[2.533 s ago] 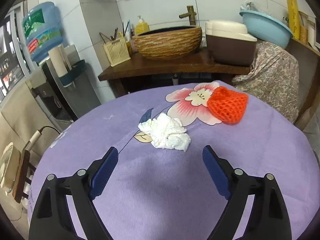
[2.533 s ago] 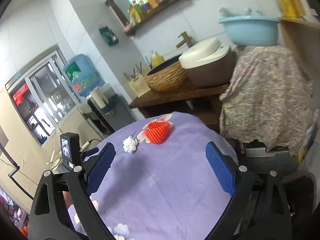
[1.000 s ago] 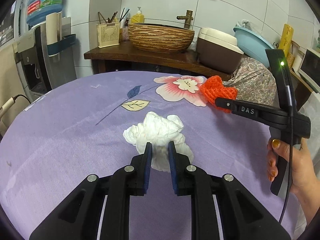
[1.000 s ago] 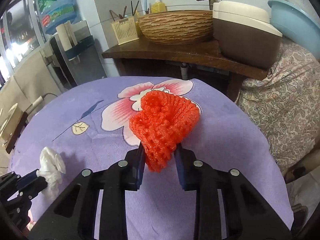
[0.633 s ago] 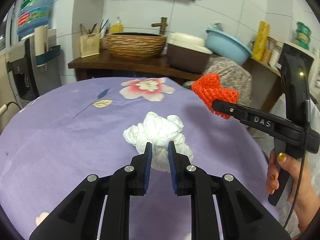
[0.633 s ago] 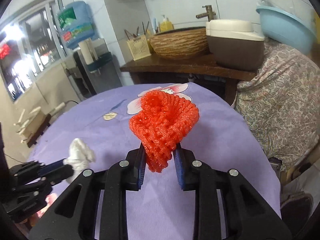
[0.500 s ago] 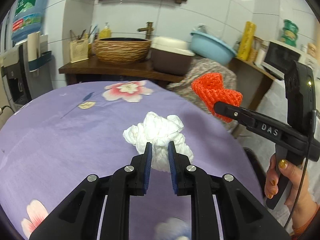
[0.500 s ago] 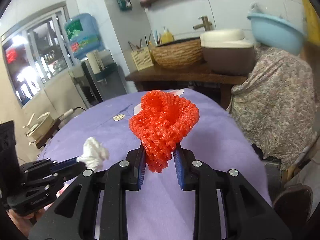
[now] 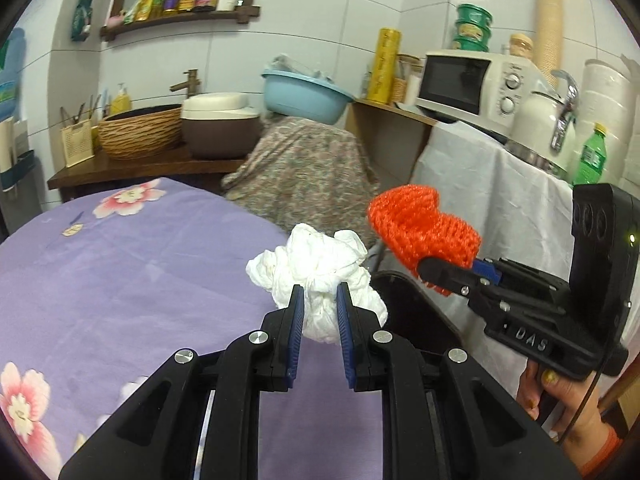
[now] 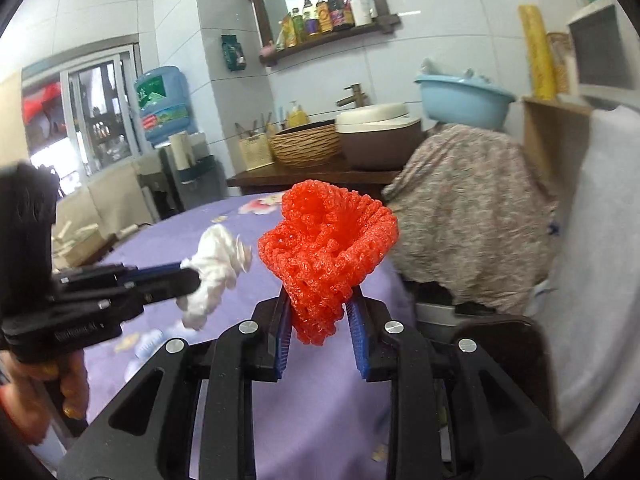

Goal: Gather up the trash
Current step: 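Carry the tissue and red mesh net over the bin with both tools, then open the right tool to drop the mesh while the left tool releases the tissue into the bin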

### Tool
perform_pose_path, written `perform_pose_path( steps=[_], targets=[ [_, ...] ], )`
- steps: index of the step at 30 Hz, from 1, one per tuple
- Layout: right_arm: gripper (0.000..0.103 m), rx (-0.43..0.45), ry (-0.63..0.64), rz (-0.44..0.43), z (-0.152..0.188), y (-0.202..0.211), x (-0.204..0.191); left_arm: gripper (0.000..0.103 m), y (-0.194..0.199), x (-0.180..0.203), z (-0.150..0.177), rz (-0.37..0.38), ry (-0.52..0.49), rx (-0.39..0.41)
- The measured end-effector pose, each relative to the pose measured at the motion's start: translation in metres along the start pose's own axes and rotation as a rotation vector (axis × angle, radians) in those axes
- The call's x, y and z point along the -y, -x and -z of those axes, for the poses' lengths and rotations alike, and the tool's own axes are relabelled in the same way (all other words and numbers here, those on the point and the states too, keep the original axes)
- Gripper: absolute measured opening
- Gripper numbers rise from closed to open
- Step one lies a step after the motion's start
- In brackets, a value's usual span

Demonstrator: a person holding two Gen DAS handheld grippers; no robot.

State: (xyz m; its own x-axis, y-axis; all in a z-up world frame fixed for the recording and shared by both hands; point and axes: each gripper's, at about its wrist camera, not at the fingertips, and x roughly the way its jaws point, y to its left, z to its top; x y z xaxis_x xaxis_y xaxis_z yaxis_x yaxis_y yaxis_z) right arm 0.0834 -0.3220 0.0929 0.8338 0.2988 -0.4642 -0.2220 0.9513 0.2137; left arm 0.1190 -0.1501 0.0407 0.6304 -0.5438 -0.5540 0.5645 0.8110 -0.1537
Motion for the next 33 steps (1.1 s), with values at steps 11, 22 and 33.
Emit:
perform_pose_path(
  steps=[11, 22, 33],
  targets=[
    [0.026, -0.01, -0.053, 0.211, 0.063, 0.041, 0.068, 0.017, -0.04, 0.075, 0.012, 0.002, -0.068, -0.036],
    [0.026, -0.14, -0.198, 0.29, 0.119, 0.009, 0.146, 0.018, -0.098, 0.125, 0.034, 0.051, -0.086, -0.112],
    [0.036, -0.298, -0.333, 0.337, 0.181, -0.049, 0.205, 0.017, -0.15, 0.135, 0.05, 0.077, -0.085, -0.207]
  ],
)
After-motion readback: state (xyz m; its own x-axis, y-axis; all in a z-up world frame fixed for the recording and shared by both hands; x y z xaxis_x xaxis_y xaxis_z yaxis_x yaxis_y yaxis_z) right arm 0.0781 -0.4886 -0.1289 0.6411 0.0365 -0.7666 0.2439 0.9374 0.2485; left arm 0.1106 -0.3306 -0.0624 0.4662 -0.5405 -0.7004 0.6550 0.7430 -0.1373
